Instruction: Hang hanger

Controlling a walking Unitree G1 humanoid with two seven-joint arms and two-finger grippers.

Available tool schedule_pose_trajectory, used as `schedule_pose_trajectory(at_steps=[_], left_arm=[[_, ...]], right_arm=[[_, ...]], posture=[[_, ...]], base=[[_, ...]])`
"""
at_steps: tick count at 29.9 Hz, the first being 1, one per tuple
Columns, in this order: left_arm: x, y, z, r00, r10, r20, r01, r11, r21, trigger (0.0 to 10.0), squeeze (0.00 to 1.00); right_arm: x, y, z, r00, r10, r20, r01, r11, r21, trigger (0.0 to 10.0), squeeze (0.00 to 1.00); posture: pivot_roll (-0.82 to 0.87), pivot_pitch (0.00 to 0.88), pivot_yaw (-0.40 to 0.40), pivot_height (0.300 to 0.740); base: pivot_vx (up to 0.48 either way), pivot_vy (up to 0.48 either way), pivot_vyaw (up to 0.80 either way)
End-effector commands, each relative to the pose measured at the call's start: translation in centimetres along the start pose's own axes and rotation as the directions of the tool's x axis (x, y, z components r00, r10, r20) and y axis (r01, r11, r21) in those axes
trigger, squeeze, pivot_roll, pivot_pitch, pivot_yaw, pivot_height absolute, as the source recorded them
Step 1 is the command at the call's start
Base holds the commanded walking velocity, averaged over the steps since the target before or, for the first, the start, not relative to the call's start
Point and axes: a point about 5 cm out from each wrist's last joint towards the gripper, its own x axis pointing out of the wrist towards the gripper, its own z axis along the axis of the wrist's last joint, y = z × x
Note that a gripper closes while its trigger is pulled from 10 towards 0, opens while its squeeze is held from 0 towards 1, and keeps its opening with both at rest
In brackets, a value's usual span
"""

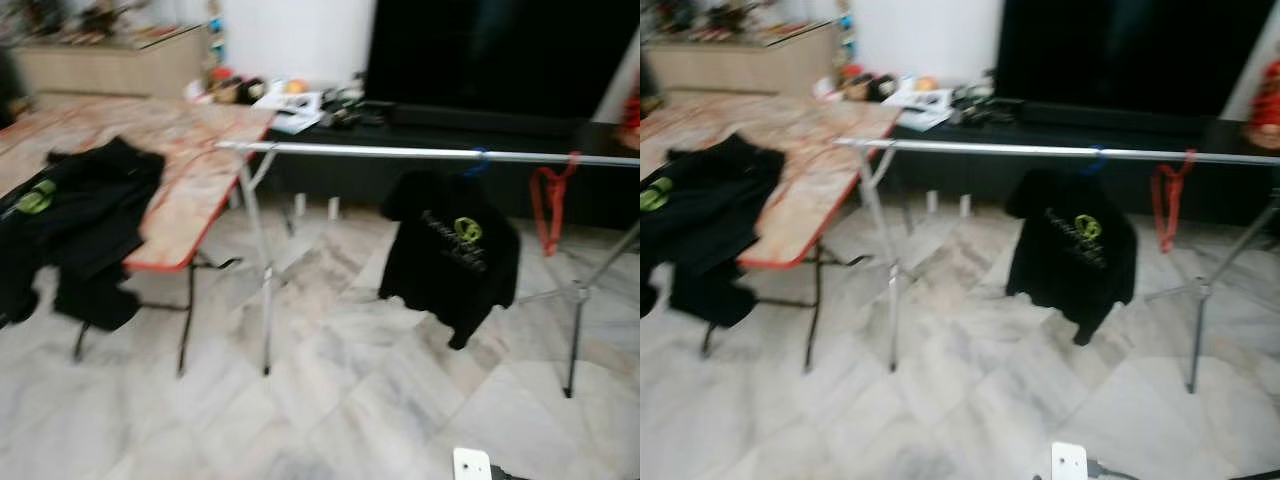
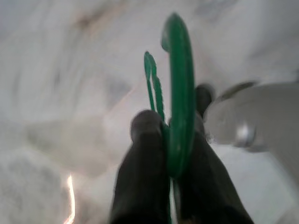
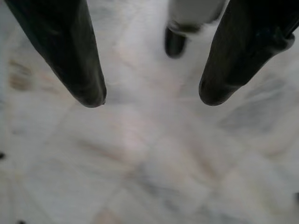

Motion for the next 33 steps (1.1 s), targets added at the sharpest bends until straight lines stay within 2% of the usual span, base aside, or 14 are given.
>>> schedule_pose_trajectory(at_steps=[1,33], left_arm=[[-0.08,-0.18,-0.71,1.0,-0.009,-0.021,0.009,1.0,0.002,10.0,0.0],[-0.04,-0.36,-0.63,1.0,-0.017,-0.02,0.017,1.0,-0.002,10.0,0.0]], right_arm=[[0.01,0.15,0.04,1.0,0.0,-0.005,0.001,1.0,0.008,10.0,0.0],[0.05,0.33,0.29,0.997,0.08,0.001,-0.08,0.997,-0.006,10.0,0.0]], posture=[[0.1,0.0,0.0,0.74],[0.1,0.0,-0.007,0.74]], base=[[0.368,0.0,0.0],[0.376,0.0,0.0]])
